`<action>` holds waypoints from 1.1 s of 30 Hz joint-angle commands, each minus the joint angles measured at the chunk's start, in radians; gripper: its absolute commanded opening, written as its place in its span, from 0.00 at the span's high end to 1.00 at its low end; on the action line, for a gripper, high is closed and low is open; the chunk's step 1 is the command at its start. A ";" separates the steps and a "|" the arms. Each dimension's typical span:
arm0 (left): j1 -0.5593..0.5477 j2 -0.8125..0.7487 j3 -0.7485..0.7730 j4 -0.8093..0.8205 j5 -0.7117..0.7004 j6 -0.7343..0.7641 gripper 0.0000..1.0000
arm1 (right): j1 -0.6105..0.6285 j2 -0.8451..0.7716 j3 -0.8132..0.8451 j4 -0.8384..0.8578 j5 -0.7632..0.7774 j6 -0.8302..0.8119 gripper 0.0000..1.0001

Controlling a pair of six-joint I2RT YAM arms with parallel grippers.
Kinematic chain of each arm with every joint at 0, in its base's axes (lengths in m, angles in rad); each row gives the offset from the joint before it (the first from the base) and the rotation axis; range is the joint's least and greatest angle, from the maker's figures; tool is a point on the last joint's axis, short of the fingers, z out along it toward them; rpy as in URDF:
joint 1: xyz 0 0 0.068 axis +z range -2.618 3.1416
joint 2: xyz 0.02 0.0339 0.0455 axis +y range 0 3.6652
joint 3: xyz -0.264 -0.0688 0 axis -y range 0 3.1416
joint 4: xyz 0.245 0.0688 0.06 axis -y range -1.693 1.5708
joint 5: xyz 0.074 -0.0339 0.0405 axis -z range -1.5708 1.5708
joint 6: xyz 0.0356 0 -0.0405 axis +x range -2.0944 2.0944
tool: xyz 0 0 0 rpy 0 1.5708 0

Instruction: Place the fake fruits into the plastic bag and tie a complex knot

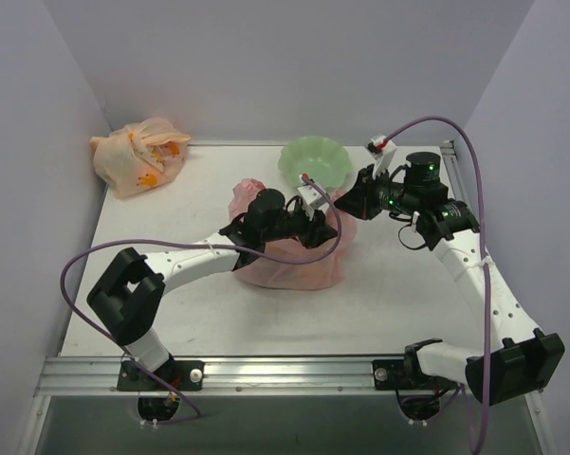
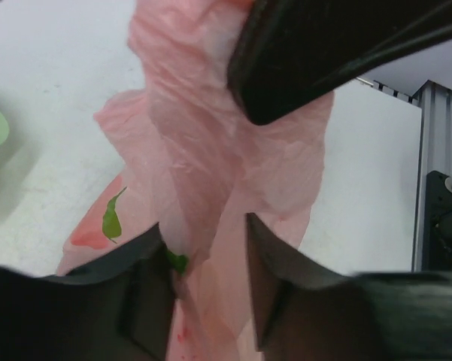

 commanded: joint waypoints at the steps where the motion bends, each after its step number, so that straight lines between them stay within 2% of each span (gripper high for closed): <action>1: -0.002 -0.006 0.022 0.105 0.055 -0.020 0.57 | 0.004 -0.027 0.000 0.057 -0.028 0.047 1.00; 2: 0.001 -0.009 0.018 0.105 0.060 -0.020 0.77 | 0.002 -0.027 0.002 0.059 -0.016 0.056 1.00; 3: 0.004 -0.014 0.004 0.105 0.063 -0.018 0.86 | -0.002 -0.025 0.003 0.059 -0.011 0.057 1.00; 5: 0.007 -0.030 -0.013 0.105 0.060 -0.011 1.00 | -0.008 -0.027 0.007 0.059 0.011 0.068 1.00; 11: 0.010 -0.090 -0.085 0.100 0.004 0.040 1.00 | -0.028 -0.019 0.008 0.047 0.122 0.140 1.00; 12: 0.010 -0.096 -0.093 0.099 -0.001 0.049 0.90 | -0.028 -0.015 0.007 0.039 0.128 0.164 1.00; 15: 0.004 -0.132 -0.116 0.099 -0.009 0.077 0.34 | -0.027 -0.010 0.000 0.034 0.113 0.191 1.00; 17: 0.000 -0.158 -0.130 0.099 -0.012 0.078 0.06 | -0.027 -0.008 -0.004 0.034 0.101 0.197 1.00; 18: -0.005 -0.165 -0.133 0.099 0.002 0.080 0.03 | -0.027 -0.007 -0.009 0.037 0.096 0.198 1.00; 23: -0.011 -0.166 -0.116 0.100 -0.035 0.058 0.03 | -0.028 -0.005 -0.009 0.060 0.047 0.209 1.00; 27: -0.011 -0.227 -0.091 0.106 -0.001 0.154 0.03 | -0.030 -0.010 -0.003 0.056 0.051 0.176 1.00; 28: -0.008 -0.275 -0.078 0.075 0.029 0.234 0.03 | -0.034 -0.011 -0.004 0.053 0.055 0.165 1.00; 29: -0.003 -0.305 -0.061 0.029 0.118 0.286 0.02 | -0.033 -0.014 -0.007 0.050 0.053 0.157 1.00; 31: 0.024 -0.386 0.003 -0.145 0.173 0.391 0.03 | -0.031 -0.021 -0.010 0.048 0.052 0.134 1.00; 33: 0.116 -0.429 0.037 -0.263 0.250 0.379 0.04 | -0.030 -0.030 -0.019 0.043 0.053 0.108 1.00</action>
